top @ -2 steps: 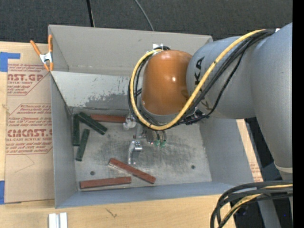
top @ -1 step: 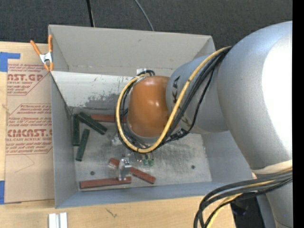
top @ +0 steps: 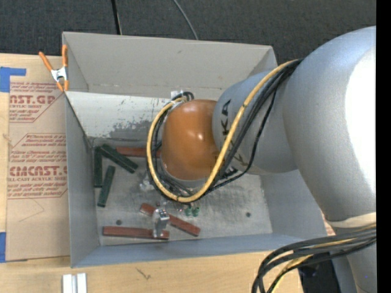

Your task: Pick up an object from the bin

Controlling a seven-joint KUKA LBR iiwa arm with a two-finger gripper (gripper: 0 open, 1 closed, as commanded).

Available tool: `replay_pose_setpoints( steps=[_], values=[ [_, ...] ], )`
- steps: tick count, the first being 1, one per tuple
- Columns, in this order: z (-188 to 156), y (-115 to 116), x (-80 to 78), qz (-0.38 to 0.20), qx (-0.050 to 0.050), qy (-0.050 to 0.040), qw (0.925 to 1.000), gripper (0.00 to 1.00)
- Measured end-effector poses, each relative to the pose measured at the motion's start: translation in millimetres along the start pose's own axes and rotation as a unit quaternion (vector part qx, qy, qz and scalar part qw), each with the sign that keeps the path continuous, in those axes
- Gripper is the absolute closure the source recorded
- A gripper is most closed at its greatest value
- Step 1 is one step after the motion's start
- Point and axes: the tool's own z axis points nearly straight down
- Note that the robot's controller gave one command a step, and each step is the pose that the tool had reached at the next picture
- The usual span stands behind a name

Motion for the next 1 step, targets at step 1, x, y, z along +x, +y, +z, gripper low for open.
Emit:
replay_pose_setpoints(
  steps=[1],
  values=[
    [-18.6, -3.2, 3.6, 0.017, -0.001, -0.0014, 0.9998, 0.0]
  ],
)
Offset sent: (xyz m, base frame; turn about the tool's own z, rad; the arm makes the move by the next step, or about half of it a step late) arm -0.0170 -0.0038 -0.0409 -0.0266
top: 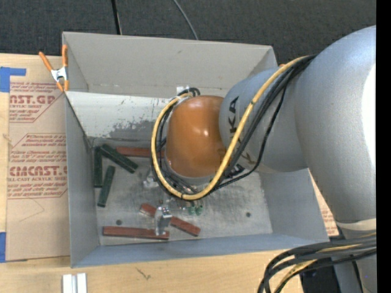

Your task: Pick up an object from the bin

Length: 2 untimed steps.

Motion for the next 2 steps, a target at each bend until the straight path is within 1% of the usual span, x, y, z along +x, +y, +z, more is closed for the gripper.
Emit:
replay_pose_setpoints(
  steps=[1, 2],
  values=[
    [55.6, 1.5, 8.4, -0.029, -0.001, -0.0083, 0.9995, 0.0],
    [52.5, 3.5, 6.2, -0.108, -0.001, -0.0139, 0.994, 1.0]
  ],
)
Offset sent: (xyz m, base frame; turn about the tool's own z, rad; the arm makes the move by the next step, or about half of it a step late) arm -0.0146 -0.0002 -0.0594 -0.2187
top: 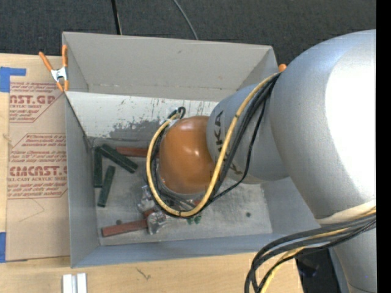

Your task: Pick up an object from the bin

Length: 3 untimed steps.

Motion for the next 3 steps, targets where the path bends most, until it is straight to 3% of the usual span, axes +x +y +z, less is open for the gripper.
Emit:
replay_pose_setpoints(
  steps=[1, 3],
  values=[
    [0.0, 0.0, 0.0, 0.0, 0.0, 0.0, 1.0, 1.0],
    [-16.8, 0.5, 4.7, -0.001, 0.0, 0.0146, 0.9999, 1.0]
  ],
)
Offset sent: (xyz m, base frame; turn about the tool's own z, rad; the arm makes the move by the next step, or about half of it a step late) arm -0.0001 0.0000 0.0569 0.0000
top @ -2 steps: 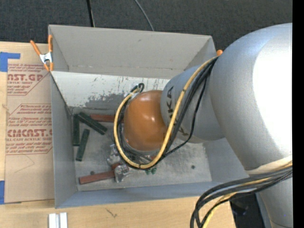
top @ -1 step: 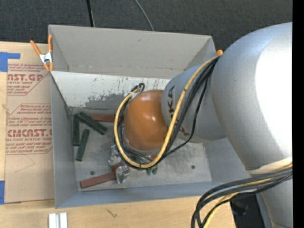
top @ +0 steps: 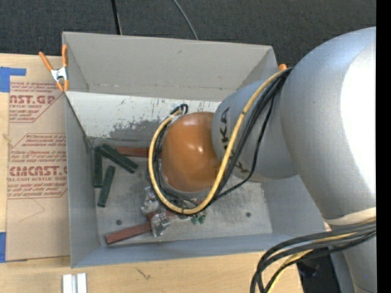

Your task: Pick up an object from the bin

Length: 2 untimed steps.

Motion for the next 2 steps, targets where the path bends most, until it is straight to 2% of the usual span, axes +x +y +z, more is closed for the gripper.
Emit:
replay_pose_setpoints(
  steps=[2],
  values=[
    [-26.4, 0.4, -1.1, 0.0, 0.0, -0.0004, 1.0, 1.0]
  ],
)
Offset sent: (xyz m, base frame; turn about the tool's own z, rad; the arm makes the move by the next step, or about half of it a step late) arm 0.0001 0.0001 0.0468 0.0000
